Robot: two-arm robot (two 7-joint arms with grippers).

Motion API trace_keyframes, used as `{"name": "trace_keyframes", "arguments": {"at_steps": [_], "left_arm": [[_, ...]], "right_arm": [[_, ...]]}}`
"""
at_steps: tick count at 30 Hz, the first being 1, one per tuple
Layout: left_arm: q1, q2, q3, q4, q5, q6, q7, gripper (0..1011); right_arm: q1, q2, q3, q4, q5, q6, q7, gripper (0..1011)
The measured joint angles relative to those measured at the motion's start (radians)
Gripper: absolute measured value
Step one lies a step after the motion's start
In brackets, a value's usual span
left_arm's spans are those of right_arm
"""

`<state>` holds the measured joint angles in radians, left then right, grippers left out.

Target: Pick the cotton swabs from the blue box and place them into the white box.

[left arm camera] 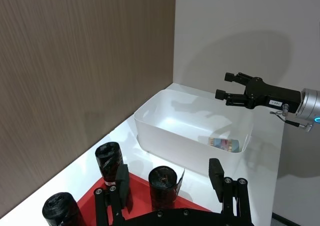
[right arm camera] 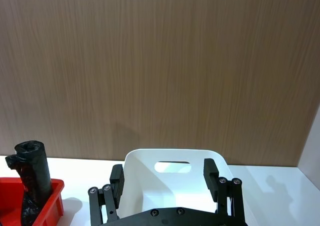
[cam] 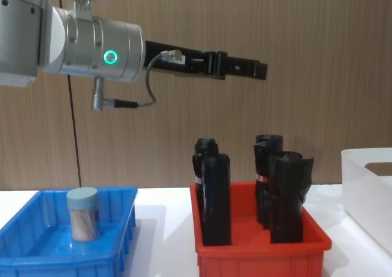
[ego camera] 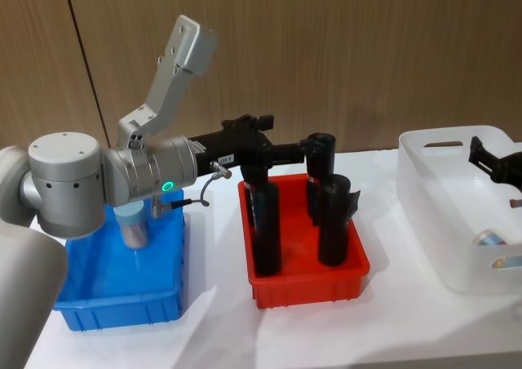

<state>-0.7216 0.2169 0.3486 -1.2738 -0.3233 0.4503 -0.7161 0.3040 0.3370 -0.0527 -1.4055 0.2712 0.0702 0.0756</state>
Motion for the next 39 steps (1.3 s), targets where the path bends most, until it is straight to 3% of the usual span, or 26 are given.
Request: {"name": "trace_keyframes", "arguments": {"at_steps": [11, 39], "left_arm": [[0.012, 0.004, 0.002, -0.009, 0.002, -0.010, 0.017, 1004], [0.251, 0.086, 0.056, -0.183, 0.064, -0.227, 0.366, 1004]], "right_arm": [[-0.015, 0.000, -0.008, -0.018, 0.000, -0.001, 0.000, 1002], [-0.260, 0.000, -0.141, -0.294, 0.014, -0.030, -0.007, 1001]]}}
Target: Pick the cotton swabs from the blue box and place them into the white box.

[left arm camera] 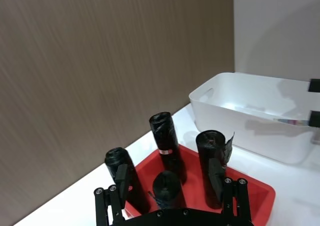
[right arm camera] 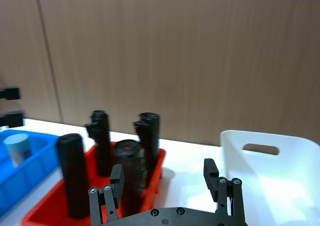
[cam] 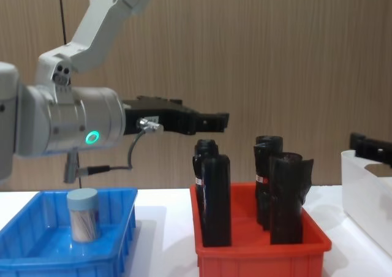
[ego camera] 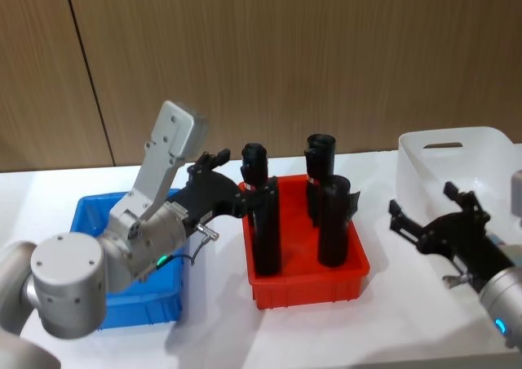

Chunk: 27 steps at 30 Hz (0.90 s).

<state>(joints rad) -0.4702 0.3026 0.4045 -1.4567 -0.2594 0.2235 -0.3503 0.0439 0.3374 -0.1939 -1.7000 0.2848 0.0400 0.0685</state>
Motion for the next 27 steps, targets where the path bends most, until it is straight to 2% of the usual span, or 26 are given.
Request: {"name": "trace_keyframes", "arguments": {"at_steps": [9, 20, 27], "left_arm": [[0.082, 0.028, 0.017, -0.059, 0.021, -0.073, 0.118, 1004], [0.183, 0.062, 0.040, -0.133, 0.047, -0.165, 0.267, 1004], [0.224, 0.077, 0.049, -0.163, 0.058, -0.201, 0.326, 1004]], "right_arm": [[-0.055, 0.000, -0.030, -0.063, 0.002, -0.006, -0.002, 1002], [-0.059, 0.000, -0.032, -0.067, 0.003, -0.007, -0.002, 1002], [-0.059, 0.000, -0.032, -0.067, 0.003, -0.007, -0.002, 1002]]}}
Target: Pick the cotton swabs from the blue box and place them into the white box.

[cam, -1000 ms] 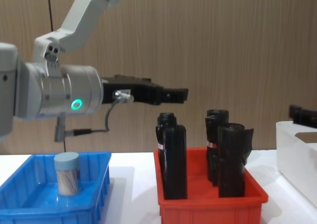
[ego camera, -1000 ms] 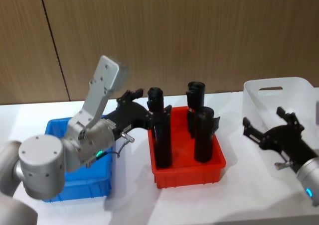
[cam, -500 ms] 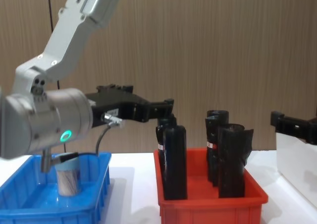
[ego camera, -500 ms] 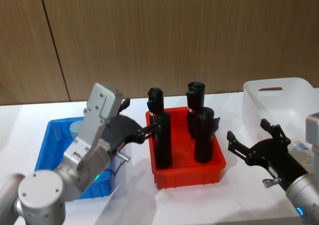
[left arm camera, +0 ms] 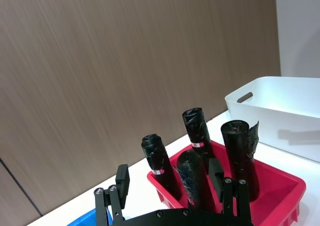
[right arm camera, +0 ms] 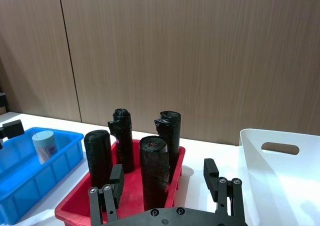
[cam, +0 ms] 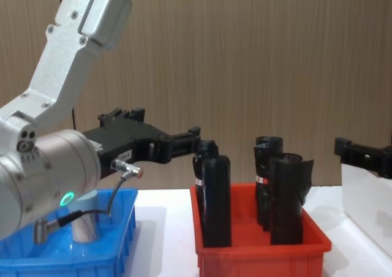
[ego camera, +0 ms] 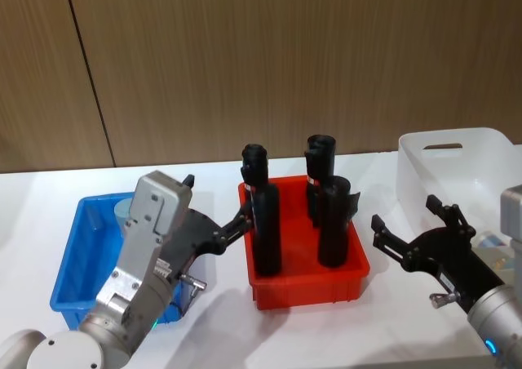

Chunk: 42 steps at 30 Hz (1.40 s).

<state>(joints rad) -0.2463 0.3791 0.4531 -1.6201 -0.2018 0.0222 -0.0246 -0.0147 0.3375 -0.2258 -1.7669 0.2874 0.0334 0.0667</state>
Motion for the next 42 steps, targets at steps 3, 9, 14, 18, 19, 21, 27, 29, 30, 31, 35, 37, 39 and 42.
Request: {"name": "trace_keyframes", "arguments": {"at_steps": [3, 9, 14, 18, 19, 21, 27, 29, 30, 31, 35, 37, 39, 42], "left_arm": [[0.006, 0.002, 0.001, -0.004, 0.001, -0.005, 0.009, 1004], [0.009, 0.003, 0.002, -0.007, 0.002, -0.009, 0.014, 1004], [0.009, 0.003, 0.002, -0.007, 0.002, -0.009, 0.014, 1004], [0.009, 0.003, 0.001, -0.007, 0.002, -0.009, 0.014, 1004], [0.009, 0.003, 0.001, -0.007, 0.002, -0.009, 0.014, 1004], [0.009, 0.003, 0.001, -0.007, 0.002, -0.009, 0.014, 1004], [0.009, 0.003, 0.001, -0.006, 0.001, -0.009, 0.014, 1004], [0.009, 0.003, 0.001, -0.006, 0.001, -0.008, 0.014, 1004], [0.009, 0.003, 0.001, -0.006, 0.001, -0.008, 0.014, 1004], [0.009, 0.003, 0.001, -0.006, 0.001, -0.008, 0.014, 1004], [0.009, 0.003, 0.001, -0.006, 0.001, -0.008, 0.014, 1004], [0.009, 0.003, 0.001, -0.006, 0.001, -0.008, 0.014, 1004], [0.009, 0.003, 0.001, -0.006, 0.001, -0.008, 0.014, 1004], [0.009, 0.003, 0.001, -0.006, 0.001, -0.008, 0.014, 1004]], "right_arm": [[0.000, 0.000, 0.000, 0.000, 0.000, 0.000, 0.000, 1002], [0.000, 0.000, 0.000, 0.000, 0.000, 0.001, 0.000, 1002], [0.000, 0.000, 0.000, 0.000, 0.000, 0.001, 0.000, 1002], [0.000, 0.000, 0.000, 0.000, 0.000, 0.001, 0.000, 1002], [0.000, 0.000, 0.000, 0.000, 0.000, 0.001, 0.000, 1002], [0.000, 0.000, 0.000, 0.000, 0.000, 0.001, 0.000, 1002], [0.002, 0.000, 0.000, 0.003, 0.000, 0.002, 0.002, 1002], [0.004, -0.001, 0.001, 0.006, 0.000, 0.004, 0.004, 1002], [0.007, -0.001, 0.002, 0.009, 0.000, 0.007, 0.005, 1002], [0.009, -0.001, 0.002, 0.012, 0.000, 0.010, 0.007, 1002], [0.024, -0.004, 0.005, 0.029, -0.001, 0.024, 0.018, 1002], [0.033, -0.006, 0.007, 0.041, 0.000, 0.033, 0.025, 1002], [0.048, -0.009, 0.009, 0.059, 0.000, 0.046, 0.038, 1001], [0.072, -0.014, 0.012, 0.091, 0.003, 0.062, 0.058, 1002]]}}
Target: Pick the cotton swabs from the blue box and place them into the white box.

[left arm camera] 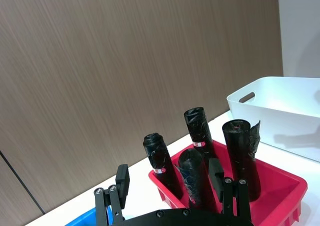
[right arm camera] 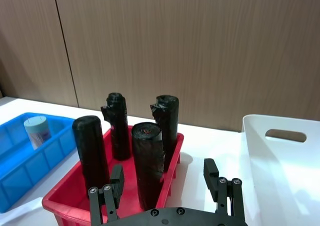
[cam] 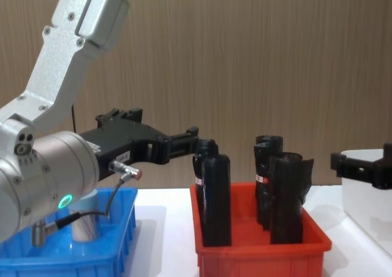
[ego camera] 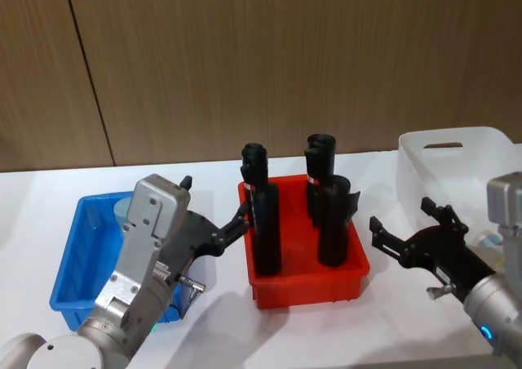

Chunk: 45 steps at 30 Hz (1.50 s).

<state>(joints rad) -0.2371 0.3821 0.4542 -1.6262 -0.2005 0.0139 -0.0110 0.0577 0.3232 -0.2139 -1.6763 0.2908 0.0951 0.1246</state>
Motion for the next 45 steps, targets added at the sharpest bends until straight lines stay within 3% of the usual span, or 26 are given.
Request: {"name": "trace_keyframes", "arguments": {"at_steps": [10, 28, 38, 45], "left_arm": [[0.000, 0.000, 0.000, 0.000, 0.000, 0.000, 0.000, 1004], [0.000, 0.000, 0.000, 0.000, 0.000, 0.000, 0.000, 1004], [0.000, 0.000, 0.000, 0.000, 0.000, 0.000, 0.000, 1004], [0.000, 0.000, 0.000, 0.000, 0.000, 0.000, 0.000, 1004]], "right_arm": [[0.111, -0.028, 0.007, 0.138, 0.012, 0.047, 0.093, 1002], [0.289, -0.088, -0.003, 0.364, 0.035, 0.059, 0.229, 1002], [0.339, -0.105, -0.009, 0.435, 0.047, 0.055, 0.291, 1002], [0.347, -0.105, -0.011, 0.448, 0.058, 0.052, 0.333, 1002]]}}
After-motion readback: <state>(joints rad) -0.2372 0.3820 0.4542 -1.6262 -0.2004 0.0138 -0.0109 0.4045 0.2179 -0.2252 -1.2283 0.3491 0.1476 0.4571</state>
